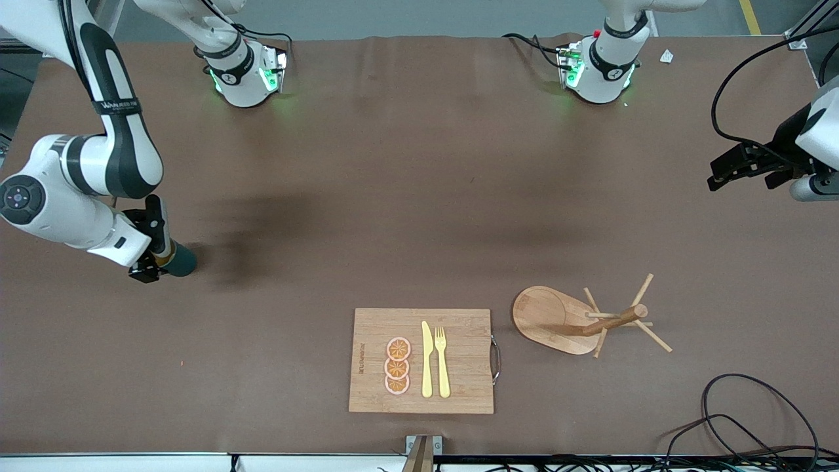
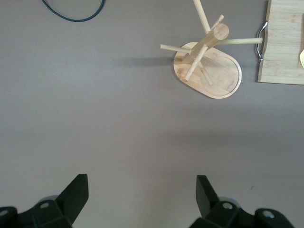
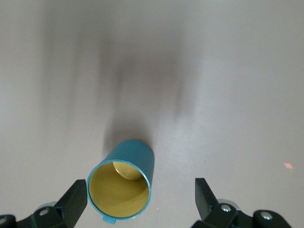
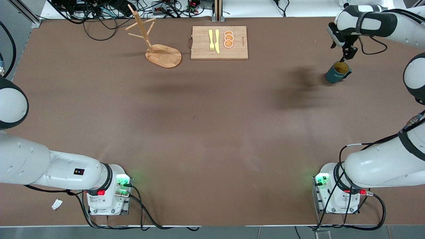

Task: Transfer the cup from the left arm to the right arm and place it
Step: 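Lower the mug onto the table with the right gripper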

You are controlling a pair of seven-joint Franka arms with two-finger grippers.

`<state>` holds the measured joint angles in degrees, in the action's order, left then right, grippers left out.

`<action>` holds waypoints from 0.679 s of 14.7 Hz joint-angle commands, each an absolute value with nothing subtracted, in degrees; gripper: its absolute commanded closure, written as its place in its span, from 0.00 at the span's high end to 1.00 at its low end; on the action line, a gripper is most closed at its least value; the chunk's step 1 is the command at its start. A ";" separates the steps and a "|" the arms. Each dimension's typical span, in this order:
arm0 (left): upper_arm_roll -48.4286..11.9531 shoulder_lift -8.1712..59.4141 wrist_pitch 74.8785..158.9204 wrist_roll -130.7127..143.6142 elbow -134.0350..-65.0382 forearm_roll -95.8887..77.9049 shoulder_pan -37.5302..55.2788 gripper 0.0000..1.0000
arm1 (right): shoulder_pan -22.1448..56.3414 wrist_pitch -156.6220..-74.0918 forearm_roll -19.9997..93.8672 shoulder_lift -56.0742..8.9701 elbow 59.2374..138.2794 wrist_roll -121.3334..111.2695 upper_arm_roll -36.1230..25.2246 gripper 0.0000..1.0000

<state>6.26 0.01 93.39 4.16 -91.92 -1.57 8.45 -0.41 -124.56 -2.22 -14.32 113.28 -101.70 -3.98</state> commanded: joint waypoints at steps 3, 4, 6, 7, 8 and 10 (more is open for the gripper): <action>6.15 0.35 93.96 4.31 -90.44 -1.67 8.53 1.00 | 1.67 -118.68 -1.93 -10.29 110.93 -78.91 -3.96 1.00; 6.15 0.35 93.96 4.05 -90.44 -1.67 8.35 1.00 | 1.76 -115.26 -2.02 -10.28 109.09 -72.23 -3.96 1.00; 6.15 0.35 93.87 4.04 -90.44 -1.67 8.26 1.00 | 2.19 -109.10 -2.02 -10.37 105.05 -58.69 -3.96 1.00; 6.15 0.35 93.78 4.04 -90.44 -1.67 8.26 1.00 | 2.81 -106.38 -2.28 -10.37 102.94 -53.05 -3.96 1.00; 6.15 0.35 93.69 4.04 -90.44 -1.67 8.26 1.00 | 2.90 -104.00 -2.46 -10.46 101.18 -48.13 -3.96 1.00; 6.15 0.44 93.60 3.78 -90.44 -1.67 8.17 1.00 | 2.90 -101.44 -2.55 -10.46 98.45 -37.85 -4.04 1.00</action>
